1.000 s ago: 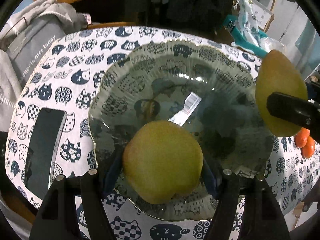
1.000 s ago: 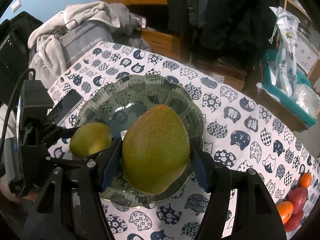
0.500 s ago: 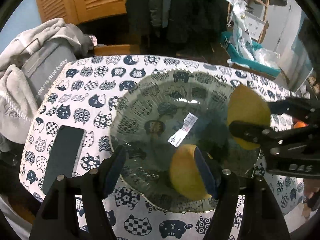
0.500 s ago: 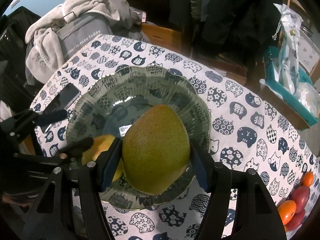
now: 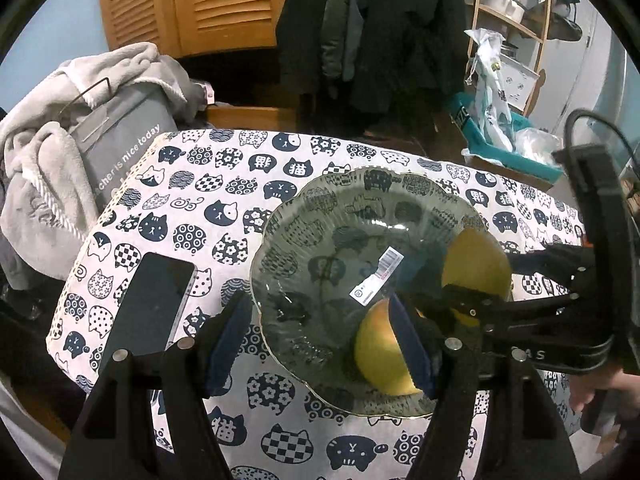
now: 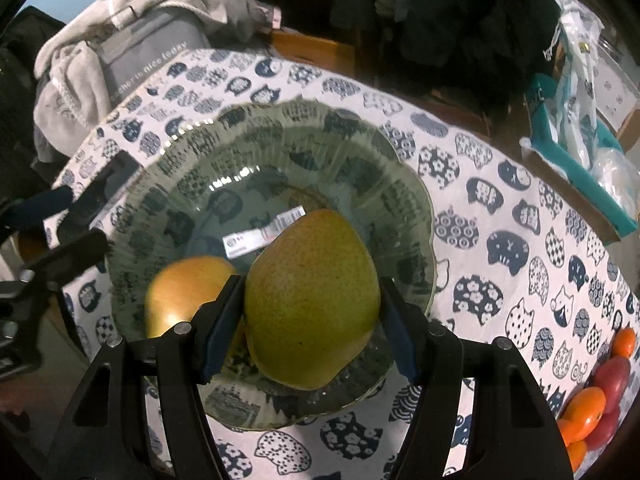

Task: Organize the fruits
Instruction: 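Lower both pears into the glass bowl and open both grippers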

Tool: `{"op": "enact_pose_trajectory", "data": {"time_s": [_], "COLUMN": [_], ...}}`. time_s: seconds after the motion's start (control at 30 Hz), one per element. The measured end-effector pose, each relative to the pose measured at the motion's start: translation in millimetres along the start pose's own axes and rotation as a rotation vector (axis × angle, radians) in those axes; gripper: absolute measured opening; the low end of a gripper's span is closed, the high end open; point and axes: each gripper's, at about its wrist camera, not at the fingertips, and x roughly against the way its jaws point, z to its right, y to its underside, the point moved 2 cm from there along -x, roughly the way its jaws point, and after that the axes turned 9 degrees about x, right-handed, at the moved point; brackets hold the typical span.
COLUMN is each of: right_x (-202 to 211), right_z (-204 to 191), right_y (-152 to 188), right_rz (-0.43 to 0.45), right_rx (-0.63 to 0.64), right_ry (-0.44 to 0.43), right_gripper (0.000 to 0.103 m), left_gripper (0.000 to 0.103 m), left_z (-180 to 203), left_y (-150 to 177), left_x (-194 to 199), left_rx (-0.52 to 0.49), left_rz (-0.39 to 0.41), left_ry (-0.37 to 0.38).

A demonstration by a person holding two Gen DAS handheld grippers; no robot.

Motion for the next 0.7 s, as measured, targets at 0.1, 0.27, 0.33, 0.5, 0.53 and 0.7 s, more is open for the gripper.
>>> {"op": "enact_pose_trajectory", "data": {"time_s": [0.1,0.27,0.33,0.5,0.53,0.7], "right_x": [-2.4,21.4,32.3,60.6,68.5,109.0], "right_z": [1.1,-0.1,-1.2,-1.6,-1.1,2.7], "right_y": [4.6,-5.7,-12.3,-20.6,-22.1,-24.1], "right_rz": [-0.017,0.076,0.106,0.166,0.182,0.257], "right_rx": [0.0,-0.005,-0.008,-0.021,-0.023,-0.039], "right_ry": [0.004,0.002,0.008,0.036,0.052,0.092], "right_gripper": [0.067,0.066,0.066,0.066,0.066,0.066], "left_gripper": [0.077,0.077,0.077,0.077,0.077,0.077], "left_z": [-0.3,-5.6,-7.1,-5.2,-4.4,9.6], "left_y": [-0.2,-2.9,-5.3,-15.0,-17.0,-24.7], "left_x": [1.6,8.1,12.2,27.9,31.5,53.7], "left_rx": [0.007,0.063,0.067,0.052,0.055,0.009], "left_rz": [-0.005,0.01,0.028,0.062,0.068,0.129], "left_ry": [-0.001,0.027,0.028,0.042,0.049,0.063]}}
